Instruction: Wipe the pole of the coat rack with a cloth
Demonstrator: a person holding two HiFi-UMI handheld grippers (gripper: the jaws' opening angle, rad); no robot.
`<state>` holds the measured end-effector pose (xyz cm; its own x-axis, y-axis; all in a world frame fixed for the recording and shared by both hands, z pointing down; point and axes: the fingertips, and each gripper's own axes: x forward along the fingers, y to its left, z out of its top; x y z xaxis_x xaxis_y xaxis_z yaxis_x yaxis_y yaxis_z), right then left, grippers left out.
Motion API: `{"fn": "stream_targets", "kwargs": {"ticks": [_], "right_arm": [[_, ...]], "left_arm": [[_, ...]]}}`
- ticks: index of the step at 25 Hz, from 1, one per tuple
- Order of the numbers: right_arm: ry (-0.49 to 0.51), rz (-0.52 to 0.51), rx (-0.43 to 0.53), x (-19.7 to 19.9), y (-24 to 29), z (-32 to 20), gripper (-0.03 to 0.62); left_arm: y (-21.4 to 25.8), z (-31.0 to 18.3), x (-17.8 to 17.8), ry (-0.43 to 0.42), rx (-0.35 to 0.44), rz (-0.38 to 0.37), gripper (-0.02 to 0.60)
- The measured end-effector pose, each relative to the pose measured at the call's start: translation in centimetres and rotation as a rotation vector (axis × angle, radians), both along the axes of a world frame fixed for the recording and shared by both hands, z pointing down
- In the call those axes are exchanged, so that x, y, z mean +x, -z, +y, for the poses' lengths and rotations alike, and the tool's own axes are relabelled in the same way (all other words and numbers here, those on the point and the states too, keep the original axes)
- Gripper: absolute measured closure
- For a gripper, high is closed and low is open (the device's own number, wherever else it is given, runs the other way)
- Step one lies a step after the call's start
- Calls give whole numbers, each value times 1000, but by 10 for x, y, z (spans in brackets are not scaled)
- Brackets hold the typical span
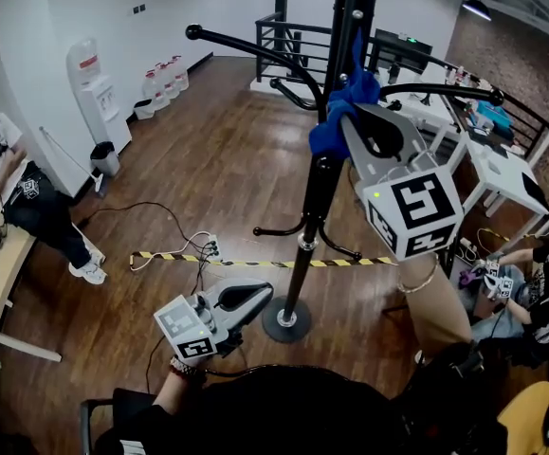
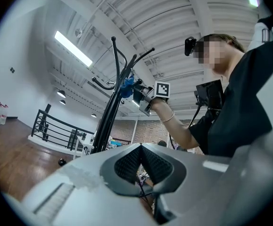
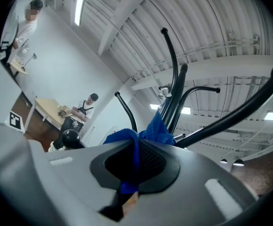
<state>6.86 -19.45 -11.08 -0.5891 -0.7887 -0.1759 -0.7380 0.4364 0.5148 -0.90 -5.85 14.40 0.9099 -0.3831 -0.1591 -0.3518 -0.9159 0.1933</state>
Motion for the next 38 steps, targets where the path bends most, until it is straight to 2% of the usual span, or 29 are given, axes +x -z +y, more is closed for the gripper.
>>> {"fn": "stream_targets", "kwargs": {"ticks": [7,11,17,21,24,27,31,35,38], "right_arm": [[73,-62,-41,8,-19,5,571],[75,-82,-69,20,-32,8,571],[75,-91,-167,35,-72,-4,571],[103,-117,-145,36,-75,-2,571],[116,-200,-64,48,-52,9,570],[111,-350,103,80,-6,34,571],[38,-494,286,133,48,56,571],[0,-608,390,168,78,69,571],[-1,-647,435,181,82,79,571]], "left_arm": [[-7,-1,1,-1,-14,-33,575],[-8,0,7,-3,-23,-45,575],[-6,4,17,-7,-25,-45,575],[-7,1,12,0,-33,-42,575],[-8,-2,8,9,-35,-39,575],[-9,-2,7,19,-35,-34,575],[-7,-3,6,20,-32,-19,575],[-4,-2,4,21,-23,0,575],[-3,-1,2,28,-22,0,575]]}}
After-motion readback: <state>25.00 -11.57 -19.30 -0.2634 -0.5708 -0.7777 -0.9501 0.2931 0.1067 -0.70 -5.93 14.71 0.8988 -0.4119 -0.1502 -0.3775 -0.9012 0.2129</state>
